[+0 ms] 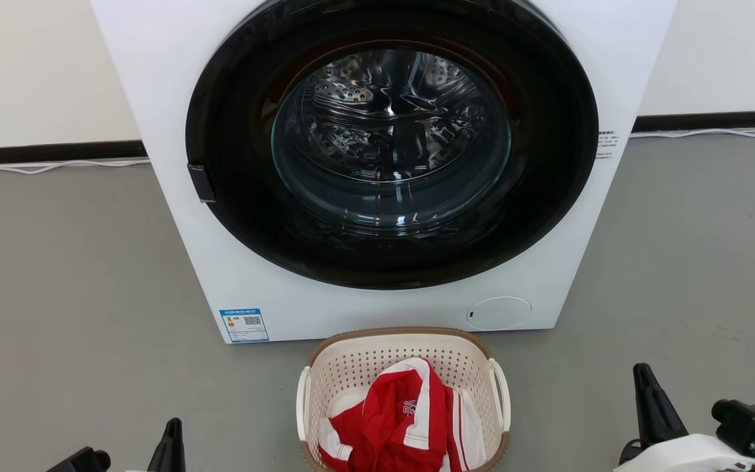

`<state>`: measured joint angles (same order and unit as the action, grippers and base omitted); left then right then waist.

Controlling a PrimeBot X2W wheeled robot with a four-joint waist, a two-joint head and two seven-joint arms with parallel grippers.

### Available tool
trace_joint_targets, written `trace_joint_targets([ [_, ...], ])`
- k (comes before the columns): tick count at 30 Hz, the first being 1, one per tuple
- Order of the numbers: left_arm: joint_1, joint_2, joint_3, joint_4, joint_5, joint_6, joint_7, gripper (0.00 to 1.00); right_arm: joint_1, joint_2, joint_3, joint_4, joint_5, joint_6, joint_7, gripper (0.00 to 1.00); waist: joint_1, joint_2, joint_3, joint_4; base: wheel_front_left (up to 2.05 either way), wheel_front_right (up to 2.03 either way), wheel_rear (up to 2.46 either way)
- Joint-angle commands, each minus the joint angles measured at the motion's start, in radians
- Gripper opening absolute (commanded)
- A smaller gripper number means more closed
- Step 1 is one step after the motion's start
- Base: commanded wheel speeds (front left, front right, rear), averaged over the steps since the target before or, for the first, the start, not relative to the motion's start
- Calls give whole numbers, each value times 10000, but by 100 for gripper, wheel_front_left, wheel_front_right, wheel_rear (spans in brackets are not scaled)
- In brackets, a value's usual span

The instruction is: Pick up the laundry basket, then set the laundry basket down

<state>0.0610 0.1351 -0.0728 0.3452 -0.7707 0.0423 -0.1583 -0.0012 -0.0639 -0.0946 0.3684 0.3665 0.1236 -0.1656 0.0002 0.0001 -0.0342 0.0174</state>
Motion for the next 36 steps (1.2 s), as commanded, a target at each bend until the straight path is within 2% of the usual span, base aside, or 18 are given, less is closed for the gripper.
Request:
trace_joint_targets([
  [1, -533, 106, 176, -307, -244, -91, 9, 0, -418, -76, 10, -305, 298, 18, 62, 0, -1, -1, 3, -2, 0, 0, 0],
  [36, -963, -248, 806, -563, -3258, -699, 1015, 0, -658, 3, -67, -651, 4793, 37, 1074, 0, -1, -1, 140, -66, 0, 0, 0],
])
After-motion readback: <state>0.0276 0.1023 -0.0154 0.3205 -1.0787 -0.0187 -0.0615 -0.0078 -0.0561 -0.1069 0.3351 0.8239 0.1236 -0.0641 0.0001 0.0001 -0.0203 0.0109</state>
